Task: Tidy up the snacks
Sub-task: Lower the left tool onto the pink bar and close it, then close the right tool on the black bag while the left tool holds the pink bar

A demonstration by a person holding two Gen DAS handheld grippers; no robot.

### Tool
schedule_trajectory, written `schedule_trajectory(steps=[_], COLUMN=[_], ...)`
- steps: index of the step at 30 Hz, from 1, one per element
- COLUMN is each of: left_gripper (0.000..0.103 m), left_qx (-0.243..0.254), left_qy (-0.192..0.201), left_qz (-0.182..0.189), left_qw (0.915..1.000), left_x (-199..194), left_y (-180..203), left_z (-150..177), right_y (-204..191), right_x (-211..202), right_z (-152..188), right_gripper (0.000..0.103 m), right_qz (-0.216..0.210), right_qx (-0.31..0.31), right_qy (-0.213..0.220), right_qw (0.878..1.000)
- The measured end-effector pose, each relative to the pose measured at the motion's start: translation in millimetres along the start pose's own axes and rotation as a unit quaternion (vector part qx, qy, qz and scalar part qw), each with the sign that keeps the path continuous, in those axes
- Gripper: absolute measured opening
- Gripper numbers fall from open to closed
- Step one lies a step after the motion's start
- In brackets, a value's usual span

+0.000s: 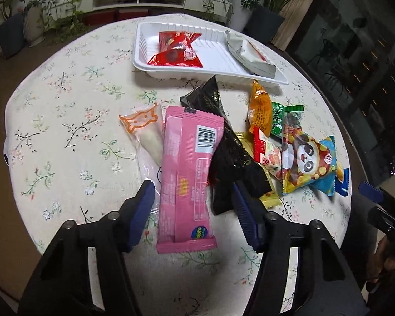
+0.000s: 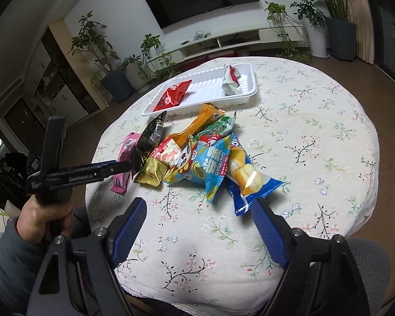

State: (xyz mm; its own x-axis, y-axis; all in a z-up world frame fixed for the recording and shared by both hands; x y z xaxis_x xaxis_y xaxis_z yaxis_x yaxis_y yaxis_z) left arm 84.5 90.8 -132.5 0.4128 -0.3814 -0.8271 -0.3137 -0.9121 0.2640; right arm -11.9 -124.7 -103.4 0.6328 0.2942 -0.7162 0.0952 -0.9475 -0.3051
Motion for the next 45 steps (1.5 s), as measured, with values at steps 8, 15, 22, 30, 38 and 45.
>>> schedule_trajectory(steps=[8, 15, 22, 30, 38, 45], left_gripper=[0.039, 0.03, 0.023, 0.021, 0.02, 0.02], left_qx=[0.005, 0.006, 0.003, -0.013, -0.058, -0.088], left_qy=[-0.011, -0.013, 0.001, 0.021, 0.044, 0.06], left_qz=[0.001, 0.007, 0.024, 0.045, 0.1, 0.119], left_qw=[0.9999, 0.9999, 0.9997, 0.9987, 0.9924, 0.9871], left_x=[11.0, 10.9, -1.6, -21.9, -44.1, -54.2], left_y=[-5.3, -7.1, -5.6, -5.5, -6.8, -14.6], left_z=[-6.0, -5.1, -0.3, 15.5, 36.7, 48.5], right_y=[-3.8, -6.8, -11.5, -21.6, -53.3, -106.9], right_x=[5.0, 7.8, 8.7, 12.9, 19.6, 70.2], right_z=[4.1, 8.9, 8.9, 6.7, -21.6, -66.3], right_gripper=[0.082, 0.075, 0.072, 0.071, 0.069, 0.063], right_qz=[-0.006, -0.01, -0.014, -0.018, -0.046, -0.054], right_qx=[-0.002, -0.004, -0.012, -0.023, -0.052, -0.112], right_qy=[-0.008, -0.016, -0.018, -0.023, -0.016, -0.033], right_qw=[1.0, 1.0, 1.0, 0.999, 0.997, 0.992])
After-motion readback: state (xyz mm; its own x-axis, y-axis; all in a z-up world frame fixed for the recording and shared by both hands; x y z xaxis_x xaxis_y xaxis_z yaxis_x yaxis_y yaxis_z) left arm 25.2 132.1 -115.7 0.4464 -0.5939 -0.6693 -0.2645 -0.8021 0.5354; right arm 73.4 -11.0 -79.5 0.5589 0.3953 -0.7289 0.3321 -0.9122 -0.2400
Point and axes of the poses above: each gripper's, at about its wrist camera, not at the fingertips, and x roughly the way its jaws point, y to its right, z to its underside, the point moved 7 cm from there along x, roughly the way its jaws point, and after that the axes turned 2 degrees about z, right-handed, at the moved point
